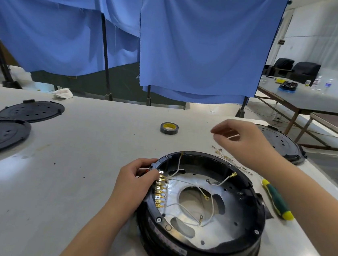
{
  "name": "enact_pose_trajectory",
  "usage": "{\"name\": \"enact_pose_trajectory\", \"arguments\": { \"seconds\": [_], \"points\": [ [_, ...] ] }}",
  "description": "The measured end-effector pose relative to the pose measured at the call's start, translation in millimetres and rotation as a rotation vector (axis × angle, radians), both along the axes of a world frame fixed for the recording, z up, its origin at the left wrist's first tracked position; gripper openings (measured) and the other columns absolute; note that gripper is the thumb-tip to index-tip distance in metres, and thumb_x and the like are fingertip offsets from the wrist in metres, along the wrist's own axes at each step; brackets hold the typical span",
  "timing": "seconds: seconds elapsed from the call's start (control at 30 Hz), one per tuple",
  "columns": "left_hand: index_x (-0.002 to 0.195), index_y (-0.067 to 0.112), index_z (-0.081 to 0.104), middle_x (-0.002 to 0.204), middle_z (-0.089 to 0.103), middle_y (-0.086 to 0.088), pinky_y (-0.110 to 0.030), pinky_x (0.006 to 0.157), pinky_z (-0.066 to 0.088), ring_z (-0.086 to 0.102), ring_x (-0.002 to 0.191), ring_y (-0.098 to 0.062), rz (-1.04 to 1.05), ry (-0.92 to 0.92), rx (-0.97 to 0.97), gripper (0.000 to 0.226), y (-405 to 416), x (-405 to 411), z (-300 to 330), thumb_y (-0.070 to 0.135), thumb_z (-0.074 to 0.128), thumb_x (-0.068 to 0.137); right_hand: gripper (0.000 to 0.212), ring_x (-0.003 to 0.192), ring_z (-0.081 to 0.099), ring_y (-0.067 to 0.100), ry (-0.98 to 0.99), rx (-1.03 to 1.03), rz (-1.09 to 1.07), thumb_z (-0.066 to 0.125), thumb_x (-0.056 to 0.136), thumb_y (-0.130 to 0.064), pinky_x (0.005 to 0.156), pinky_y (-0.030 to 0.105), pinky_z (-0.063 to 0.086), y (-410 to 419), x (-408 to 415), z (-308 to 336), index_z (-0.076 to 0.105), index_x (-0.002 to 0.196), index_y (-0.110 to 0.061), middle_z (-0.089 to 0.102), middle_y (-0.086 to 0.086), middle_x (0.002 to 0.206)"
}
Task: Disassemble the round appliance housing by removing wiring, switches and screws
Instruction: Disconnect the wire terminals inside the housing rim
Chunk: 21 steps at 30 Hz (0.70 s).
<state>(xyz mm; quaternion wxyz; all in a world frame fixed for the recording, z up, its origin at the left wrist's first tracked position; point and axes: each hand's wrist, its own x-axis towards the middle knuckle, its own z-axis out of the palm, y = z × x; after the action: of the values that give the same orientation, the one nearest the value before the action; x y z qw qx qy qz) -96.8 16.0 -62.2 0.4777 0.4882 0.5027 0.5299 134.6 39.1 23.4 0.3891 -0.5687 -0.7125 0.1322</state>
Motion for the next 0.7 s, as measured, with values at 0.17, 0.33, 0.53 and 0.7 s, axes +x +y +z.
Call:
{"name": "enact_pose_trajectory", "arguments": {
  "seconds": [0.17,0.33,0.53,0.7],
  "points": [
    [0.088,0.024,0.073,0.076,0.074,0.0,-0.022,0.061,0.056,0.069,0.068,-0.01,-0.006,-0.024,0.001,0.027,-2,0,1,0.001,0.063,0.08,0.008,0.08,0.061,-0.003,-0.185,-0.117,0.209,0.064,0.085,-0.024,0.076,0.016,0.05,-29,-53,-1,0.07,0.088,-0.029,0.067,-0.016,0.085],
    [0.087,0.025,0.073,0.077,0.074,-0.001,-0.022,0.059,0.054,0.07,0.069,-0.011,-0.011,-0.021,0.013,0.028,-1,0,1,0.0,0.062,0.08,0.009,0.08,0.062,0.005,-0.335,-0.23,0.202,0.063,0.083,-0.028,0.077,0.028,0.054,-22,-78,-23,0.071,0.085,-0.023,0.068,-0.011,0.086],
    [0.086,0.025,0.073,0.074,0.075,0.001,-0.02,0.055,0.053,0.071,0.067,-0.01,-0.029,-0.036,0.018,0.028,-2,0,2,0.0,0.062,0.079,0.007,0.075,0.063,0.004,-0.137,-0.296,0.162,0.064,0.078,-0.02,0.069,0.02,0.052,-17,-84,-41,0.071,0.08,-0.022,0.069,-0.009,0.079],
    [0.087,0.026,0.073,0.074,0.075,0.001,-0.018,0.053,0.051,0.071,0.067,-0.011,-0.035,-0.038,0.017,0.027,-2,-1,1,0.002,0.063,0.08,0.011,0.075,0.065,0.004,-0.099,-0.307,0.165,0.065,0.077,-0.023,0.074,0.025,0.056,-19,-88,-47,0.073,0.084,-0.022,0.071,-0.007,0.078]
  ]
}}
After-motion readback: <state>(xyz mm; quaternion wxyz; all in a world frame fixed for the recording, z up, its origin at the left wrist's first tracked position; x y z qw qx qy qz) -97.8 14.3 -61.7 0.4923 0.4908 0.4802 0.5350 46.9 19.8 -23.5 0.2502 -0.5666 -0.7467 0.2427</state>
